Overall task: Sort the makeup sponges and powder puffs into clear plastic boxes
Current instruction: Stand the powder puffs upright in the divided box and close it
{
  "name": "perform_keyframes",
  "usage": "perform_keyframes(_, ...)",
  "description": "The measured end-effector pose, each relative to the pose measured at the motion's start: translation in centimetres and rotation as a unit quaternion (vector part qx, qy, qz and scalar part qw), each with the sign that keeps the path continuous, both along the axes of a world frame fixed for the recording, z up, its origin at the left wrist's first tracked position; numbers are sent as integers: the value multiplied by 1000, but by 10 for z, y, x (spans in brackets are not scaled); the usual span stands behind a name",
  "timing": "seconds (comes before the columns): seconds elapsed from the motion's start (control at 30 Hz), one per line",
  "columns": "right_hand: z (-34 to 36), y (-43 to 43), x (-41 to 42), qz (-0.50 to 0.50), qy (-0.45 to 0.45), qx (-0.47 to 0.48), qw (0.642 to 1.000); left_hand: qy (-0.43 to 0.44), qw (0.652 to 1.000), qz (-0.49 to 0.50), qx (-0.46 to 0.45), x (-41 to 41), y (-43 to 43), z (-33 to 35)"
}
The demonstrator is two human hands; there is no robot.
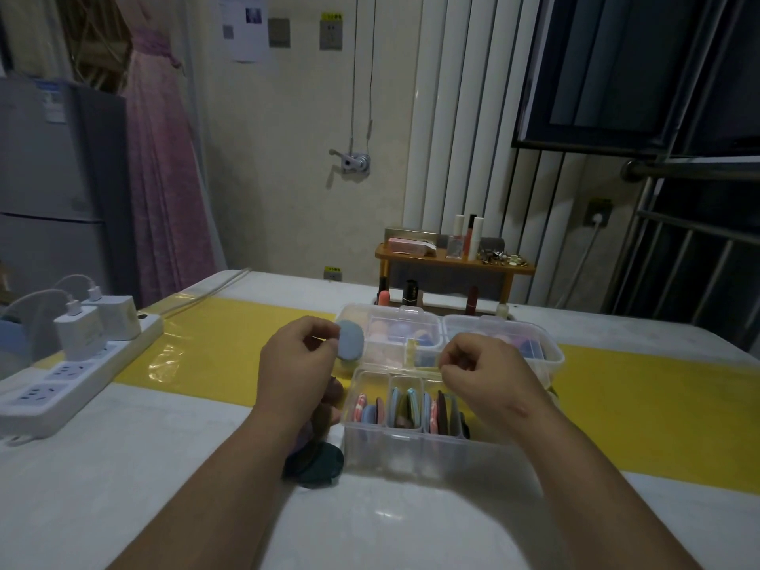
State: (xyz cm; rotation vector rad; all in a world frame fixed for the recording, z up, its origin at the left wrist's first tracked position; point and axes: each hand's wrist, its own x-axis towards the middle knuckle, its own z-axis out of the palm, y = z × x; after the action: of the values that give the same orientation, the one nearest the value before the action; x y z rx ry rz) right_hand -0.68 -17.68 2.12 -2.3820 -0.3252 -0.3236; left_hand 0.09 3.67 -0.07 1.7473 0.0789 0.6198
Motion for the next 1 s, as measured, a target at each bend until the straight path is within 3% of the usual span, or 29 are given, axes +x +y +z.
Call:
perform_keyframes(0.17, 1, 2, -2, 22, 5, 37, 999, 12, 995, -74, -66, 0, -2, -3)
perform_keyframes(0.4, 2, 5, -3, 88, 24, 97, 991, 4, 986, -166, -16, -6, -7, 0)
perform_keyframes(0.6, 3, 4, -3, 73, -12, 129, 989, 19, 976, -211, 42, -9, -7, 1)
perform_keyframes(0.8, 10, -5, -1, 6, -78, 177, 981, 18, 987, -142, 74, 2, -7, -10)
perform_keyframes(1.0, 8, -16, 3, -36, -75, 78, 993, 34, 982, -92, 162, 5, -8, -12)
